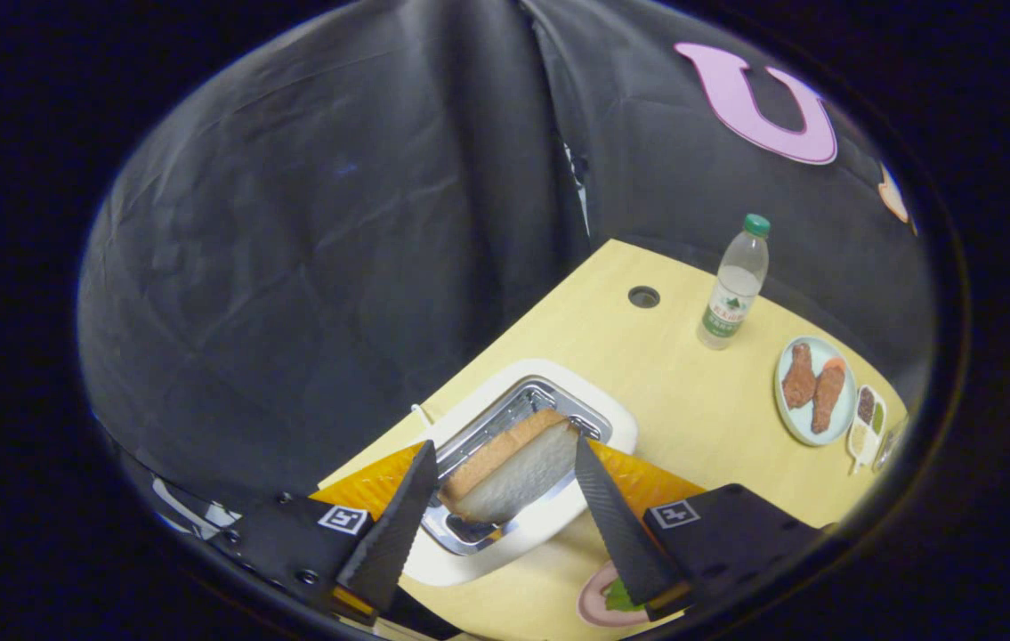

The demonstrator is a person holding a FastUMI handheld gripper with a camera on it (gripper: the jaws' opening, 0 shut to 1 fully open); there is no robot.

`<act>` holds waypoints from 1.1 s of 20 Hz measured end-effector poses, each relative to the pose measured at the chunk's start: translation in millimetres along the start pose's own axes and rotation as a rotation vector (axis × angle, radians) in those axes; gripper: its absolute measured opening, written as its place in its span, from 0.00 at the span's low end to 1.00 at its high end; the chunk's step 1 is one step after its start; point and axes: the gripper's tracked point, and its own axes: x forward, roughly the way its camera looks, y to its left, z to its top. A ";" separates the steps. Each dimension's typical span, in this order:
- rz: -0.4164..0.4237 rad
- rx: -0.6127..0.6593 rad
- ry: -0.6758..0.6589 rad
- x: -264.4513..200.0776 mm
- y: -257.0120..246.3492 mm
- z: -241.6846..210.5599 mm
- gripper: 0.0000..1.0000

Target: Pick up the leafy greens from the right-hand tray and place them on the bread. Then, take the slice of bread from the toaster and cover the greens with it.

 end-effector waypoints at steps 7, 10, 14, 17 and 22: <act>-0.006 -0.013 0.039 7.5 -1.8 -10.3 0.71; -0.004 -0.018 0.056 3.1 -2.6 -16.2 0.43; -0.018 -0.027 0.056 -4.6 -14.1 -18.5 0.13; 0.003 0.027 0.019 -12.8 -14.2 -13.0 0.04; 0.047 0.087 -0.053 -41.4 -18.5 1.4 0.04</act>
